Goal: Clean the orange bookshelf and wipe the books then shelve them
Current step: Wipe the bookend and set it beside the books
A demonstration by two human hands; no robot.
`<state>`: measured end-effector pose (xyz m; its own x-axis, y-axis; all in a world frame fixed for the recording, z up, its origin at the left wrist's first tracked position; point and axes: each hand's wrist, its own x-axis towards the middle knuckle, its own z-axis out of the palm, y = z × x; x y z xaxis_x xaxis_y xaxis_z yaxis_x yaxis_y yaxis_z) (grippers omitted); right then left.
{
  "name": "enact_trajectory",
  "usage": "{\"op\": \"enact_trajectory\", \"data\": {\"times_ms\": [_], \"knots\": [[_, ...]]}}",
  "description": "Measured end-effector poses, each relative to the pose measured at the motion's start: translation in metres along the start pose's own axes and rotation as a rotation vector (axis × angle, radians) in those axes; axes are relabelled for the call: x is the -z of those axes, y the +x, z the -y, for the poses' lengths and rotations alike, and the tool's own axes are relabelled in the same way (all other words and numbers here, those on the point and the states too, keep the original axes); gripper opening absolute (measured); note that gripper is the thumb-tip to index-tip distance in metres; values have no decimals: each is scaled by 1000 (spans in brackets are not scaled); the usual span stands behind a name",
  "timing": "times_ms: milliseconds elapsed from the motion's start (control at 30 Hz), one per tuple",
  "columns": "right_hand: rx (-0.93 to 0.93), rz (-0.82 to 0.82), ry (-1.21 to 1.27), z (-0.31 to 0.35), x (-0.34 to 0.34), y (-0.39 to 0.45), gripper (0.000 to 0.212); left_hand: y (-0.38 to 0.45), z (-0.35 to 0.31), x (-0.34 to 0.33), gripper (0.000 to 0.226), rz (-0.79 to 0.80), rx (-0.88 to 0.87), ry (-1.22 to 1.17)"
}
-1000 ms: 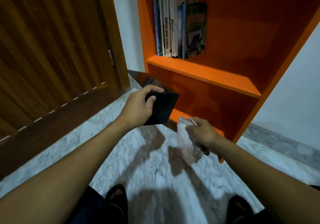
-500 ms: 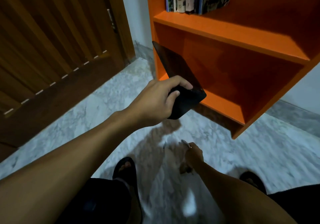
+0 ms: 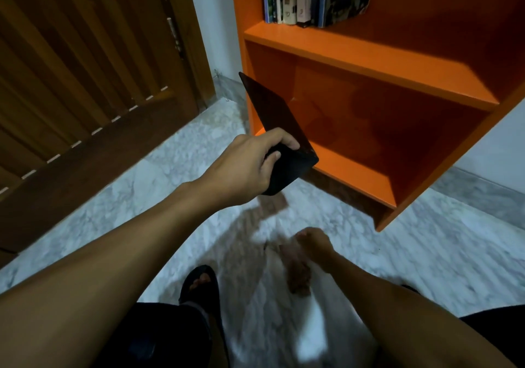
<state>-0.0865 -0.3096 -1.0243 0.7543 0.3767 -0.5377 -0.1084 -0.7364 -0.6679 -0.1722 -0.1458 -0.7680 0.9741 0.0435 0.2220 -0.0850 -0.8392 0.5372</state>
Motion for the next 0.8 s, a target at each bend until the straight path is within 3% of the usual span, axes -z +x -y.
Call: {"op": "enact_trajectory", "data": {"times_ms": [100,200,300,367,467,567,800], "knots": [[100,-265,332,46,48,-6,28,0,0,1,33,76,-11,113],[345,-517,427,116,103,-30,31,1,-2,5,53,132,-51,313],[604,-532,407,190,149,-80,21,6,-17,10,65,149,-105,532],[686,-450,306,225,169,-114,45,14,-29,13,59,143,-130,638],[730,-492,115,250,189,-137,72,26,-43,20,32,50,-313,772],[646,-577,36,263,210,-143,75,45,-54,29,21,-39,-455,870],[636,-848,15,280,283,-138,51,63,-67,65,55,-282,-478,861]]}}
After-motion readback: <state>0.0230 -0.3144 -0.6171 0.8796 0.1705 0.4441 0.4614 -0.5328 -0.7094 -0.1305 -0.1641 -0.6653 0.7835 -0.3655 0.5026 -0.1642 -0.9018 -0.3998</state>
